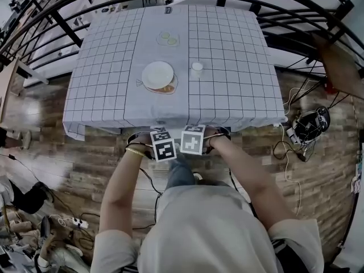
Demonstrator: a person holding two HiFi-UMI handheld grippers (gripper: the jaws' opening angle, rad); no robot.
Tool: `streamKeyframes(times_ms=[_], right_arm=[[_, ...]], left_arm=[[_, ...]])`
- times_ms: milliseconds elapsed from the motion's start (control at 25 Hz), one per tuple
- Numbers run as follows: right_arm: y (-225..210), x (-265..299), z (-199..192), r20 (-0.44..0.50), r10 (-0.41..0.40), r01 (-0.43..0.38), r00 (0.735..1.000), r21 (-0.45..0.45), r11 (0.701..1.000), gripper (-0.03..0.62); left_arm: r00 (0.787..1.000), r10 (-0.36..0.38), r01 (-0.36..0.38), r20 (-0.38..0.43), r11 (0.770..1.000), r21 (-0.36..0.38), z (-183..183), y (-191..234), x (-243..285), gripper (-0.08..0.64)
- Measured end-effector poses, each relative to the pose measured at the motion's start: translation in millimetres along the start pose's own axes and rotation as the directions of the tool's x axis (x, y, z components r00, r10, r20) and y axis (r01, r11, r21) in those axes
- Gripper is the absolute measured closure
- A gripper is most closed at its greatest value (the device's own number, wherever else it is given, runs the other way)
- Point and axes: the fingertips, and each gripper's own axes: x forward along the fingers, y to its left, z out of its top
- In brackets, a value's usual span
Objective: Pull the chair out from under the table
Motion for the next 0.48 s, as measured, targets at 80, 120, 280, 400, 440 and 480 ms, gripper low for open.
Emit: streamKeyframes(times_ms=[80,120,280,400,440,480], right_arm=[[5.8,-0.3,-0.8,0.004,-0.001,0.001,1.0,0.0,1.0,0.512],[8.5,-0.4,-1.1,0.005,-0.001,0.001,1.0,0.0,1.0,0.512],[19.1,0.2,-2.5,0.0,0.001,-0.001,1.0,-0.003,1.0,0.512],[26.7,0.2,-2.8,-0.001,0.001,-0.001,1.0,0.001,1.0,0.511],[28.6,-0.1,-2.9,-0.002,0.0,0.0,1.0,0.003,1.0,0.511],[31.2,-0.1,-2.9,-0.002,0.0,0.0,1.0,0.005,1.0,0.511]], left_arm=[[1.0,0.0,0.0,0.0,1.0,-0.005,0.7,-6.1,-0.4,0.482],[1.0,0.0,0.0,0.0,1.0,-0.007,1.2,-8.9,-0.6,0.482],[1.0,0.001,-0.001,0.0,1.0,-0.007,1.7,-19.5,-0.9,0.482],[1.0,0.003,-0.003,0.0,1.0,-0.001,1.1,-26.1,-1.6,0.482],[1.0,0.004,-0.004,0.0,1.0,0.0,1.3,-27.8,-1.9,0.482],[1.0,0.003,-0.003,0.001,1.0,0.001,1.3,-30.3,-2.0,0.482]])
